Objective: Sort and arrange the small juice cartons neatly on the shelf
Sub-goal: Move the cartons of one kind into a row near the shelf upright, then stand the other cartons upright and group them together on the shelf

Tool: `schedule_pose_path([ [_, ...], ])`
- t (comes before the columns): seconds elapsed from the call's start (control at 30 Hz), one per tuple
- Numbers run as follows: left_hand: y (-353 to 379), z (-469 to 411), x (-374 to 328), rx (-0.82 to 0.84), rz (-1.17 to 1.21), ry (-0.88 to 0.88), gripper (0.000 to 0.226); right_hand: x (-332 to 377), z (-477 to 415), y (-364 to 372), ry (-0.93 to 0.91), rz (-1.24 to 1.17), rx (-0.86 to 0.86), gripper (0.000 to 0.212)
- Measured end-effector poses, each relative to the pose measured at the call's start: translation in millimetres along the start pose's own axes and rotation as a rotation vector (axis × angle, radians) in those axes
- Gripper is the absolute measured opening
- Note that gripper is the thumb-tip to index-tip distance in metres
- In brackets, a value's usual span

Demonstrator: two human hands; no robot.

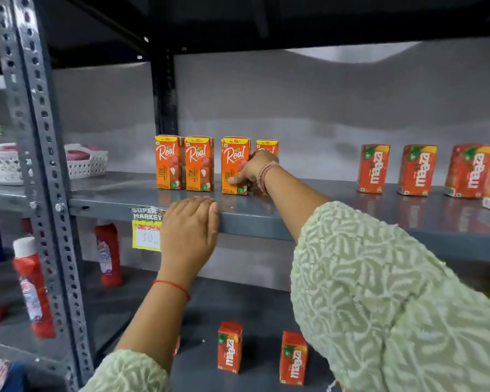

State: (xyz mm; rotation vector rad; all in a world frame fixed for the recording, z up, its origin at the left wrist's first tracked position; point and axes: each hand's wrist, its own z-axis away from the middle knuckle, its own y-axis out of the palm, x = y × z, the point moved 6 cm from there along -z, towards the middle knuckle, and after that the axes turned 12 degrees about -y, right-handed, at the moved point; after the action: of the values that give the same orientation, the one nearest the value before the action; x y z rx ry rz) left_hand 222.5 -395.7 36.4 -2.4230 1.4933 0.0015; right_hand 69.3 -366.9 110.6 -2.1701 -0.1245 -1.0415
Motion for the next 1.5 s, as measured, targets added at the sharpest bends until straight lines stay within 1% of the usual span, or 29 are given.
schedule_pose_path([
  [0.17, -0.3, -0.3, 0.2, -0.039, 0.015, -0.010, 0.039, 3.5, -5.5, 8.9, -0.038, 0.108, 0.043, 0.073],
  [0.33, 0.6, 0.6, 0.6, -0.091, 0.026, -0.023, 0.038, -0.7, -8.5, 10.4, -0.043, 0.179, 0.077, 0.068],
  [0.53, -0.4, 0.3, 0.1, -0.128, 0.036, -0.014, 0.037, -1.9, -9.7, 12.3, -0.036, 0.213, 0.060, 0.065],
  [0.63, 0.5, 0.1, 1.6, -0.141, 0.041, -0.004, 0.037, -3.5, -6.7, 11.5, -0.025, 0.173, 0.071, 0.065],
  [0.7, 0.5, 0.7, 2.1, -0.152, 0.041, -0.001, 0.037, -2.6, -0.4, 6.8, -0.017, 0.143, 0.066, 0.055],
  [0.77, 0.2, 2.1, 0.5, -0.169, 0.046, -0.010, 0.037, 0.8, 12.4, -7.9, -0.067, 0.106, -0.014, 0.035],
  [0.8, -0.1, 2.6, -0.1, -0.170, 0.055, -0.031, 0.037, 1.8, 22.4, -17.9, -0.114, 0.068, -0.072, 0.031],
  [0.87, -2.7, 2.2, -0.3, -0.164, 0.074, -0.102, 0.038, 0.0, 45.5, -39.1, -0.263, 0.019, -0.204, 0.033],
  [0.93, -2.6, 2.8, -19.0, -0.154, 0.117, -0.115, 0.039, -10.6, 79.4, -69.1, -0.427, 0.060, -0.365, 0.030],
  [1.0, 1.0, 5.6, -40.7, -0.156, 0.086, -0.076, 0.041, -21.6, 109.6, -93.8, -0.560, 0.111, -0.554, 0.024],
  [1.07, 6.9, 8.5, -80.0, -0.128, 0.095, -0.053, 0.043, -41.8, 140.3, -129.1, -0.646, 0.216, -0.755, 0.019],
  [1.1, 9.1, 10.7, -100.5, -0.119, 0.108, -0.058, 0.043, -53.9, 152.5, -146.5, -0.666, 0.250, -0.828, 0.017],
  [1.17, 12.3, 16.5, -146.2, -0.123, 0.161, -0.036, 0.042, -81.1, 171.7, -183.4, -0.653, 0.320, -0.924, 0.016],
  [1.23, 16.4, 22.4, -186.2, -0.128, 0.185, 0.004, 0.041, -103.2, 185.6, -215.3, -0.631, 0.382, -0.968, 0.014],
  [1.37, 22.3, 31.6, -262.1, -0.066, 0.222, 0.025, 0.044, -140.4, 209.2, -282.8, -0.571, 0.486, -1.003, 0.011],
  [1.5, 24.3, 38.2, -326.5, -0.031, 0.242, 0.091, 0.045, -172.4, 221.5, -342.0, -0.440, 0.561, -1.013, 0.015],
])
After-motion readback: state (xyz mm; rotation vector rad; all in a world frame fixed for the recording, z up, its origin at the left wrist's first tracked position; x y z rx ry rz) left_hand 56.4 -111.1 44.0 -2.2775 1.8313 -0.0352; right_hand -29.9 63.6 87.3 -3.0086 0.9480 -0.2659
